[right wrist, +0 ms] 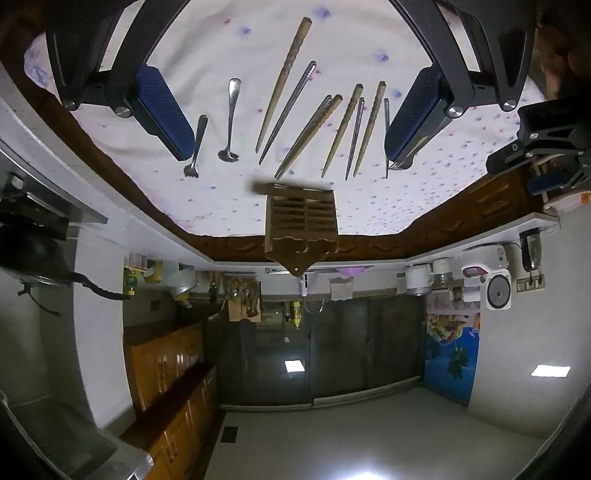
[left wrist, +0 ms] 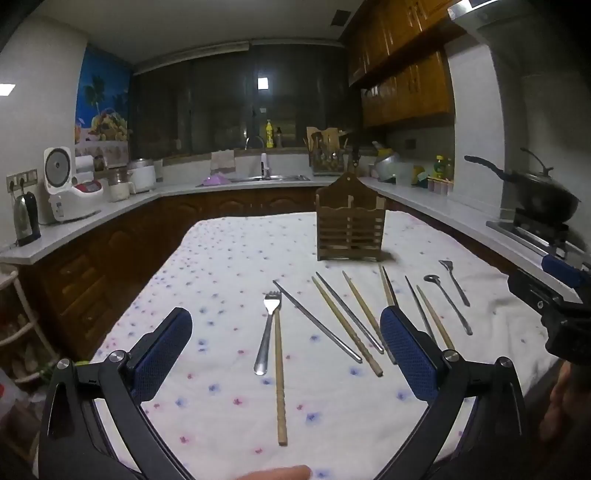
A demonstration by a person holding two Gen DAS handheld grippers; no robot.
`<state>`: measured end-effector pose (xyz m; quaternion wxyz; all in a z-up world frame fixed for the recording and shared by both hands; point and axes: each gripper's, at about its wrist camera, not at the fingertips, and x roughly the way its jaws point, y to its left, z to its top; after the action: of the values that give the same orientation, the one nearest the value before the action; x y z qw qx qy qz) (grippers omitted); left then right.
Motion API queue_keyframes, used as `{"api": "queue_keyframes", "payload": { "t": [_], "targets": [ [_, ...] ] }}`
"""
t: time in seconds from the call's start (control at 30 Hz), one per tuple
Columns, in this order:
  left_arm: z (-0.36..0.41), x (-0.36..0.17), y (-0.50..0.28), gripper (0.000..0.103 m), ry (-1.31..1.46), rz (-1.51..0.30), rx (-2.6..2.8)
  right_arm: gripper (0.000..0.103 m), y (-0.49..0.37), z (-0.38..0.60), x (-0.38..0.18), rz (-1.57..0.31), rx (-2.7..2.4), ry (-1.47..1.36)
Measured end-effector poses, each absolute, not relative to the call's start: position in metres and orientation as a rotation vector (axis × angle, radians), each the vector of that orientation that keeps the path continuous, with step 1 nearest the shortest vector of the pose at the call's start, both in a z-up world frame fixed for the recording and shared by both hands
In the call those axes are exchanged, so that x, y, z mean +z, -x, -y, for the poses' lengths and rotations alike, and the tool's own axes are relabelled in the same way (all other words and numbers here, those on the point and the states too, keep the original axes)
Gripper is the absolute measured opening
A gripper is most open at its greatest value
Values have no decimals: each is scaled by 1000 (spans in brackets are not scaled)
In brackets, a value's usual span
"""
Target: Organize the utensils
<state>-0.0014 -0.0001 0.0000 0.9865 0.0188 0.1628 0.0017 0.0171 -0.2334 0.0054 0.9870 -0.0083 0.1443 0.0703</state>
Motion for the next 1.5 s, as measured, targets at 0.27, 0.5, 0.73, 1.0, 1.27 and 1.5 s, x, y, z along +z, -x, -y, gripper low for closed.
{"api": "queue_keyframes", "payload": {
  "t": [0.27, 0.5, 0.73, 1.0, 1.27, 1.5],
  "targets": [
    [13, 1, 28, 103, -48, -302, 61, 103, -16, 234, 5, -281, 147, 10],
    [-3, -1, -6, 103, -14, -377, -1, 103, -15, 236, 10, -278, 145, 21],
    [-4, -1, -4, 103, -9, -376, -3, 103, -14, 235, 10, -276, 142, 25],
    [-4, 1, -4, 103, -3, -378, 0, 103, -10, 232, 10, -275, 140, 28],
    [-5, 2, -3, 103, -2, -375, 4, 103, -11, 228, 12, -274, 145, 29],
    [-5, 3, -4, 103, 0, -374, 5, 103, -11, 227, 12, -274, 147, 28]
  ]
}}
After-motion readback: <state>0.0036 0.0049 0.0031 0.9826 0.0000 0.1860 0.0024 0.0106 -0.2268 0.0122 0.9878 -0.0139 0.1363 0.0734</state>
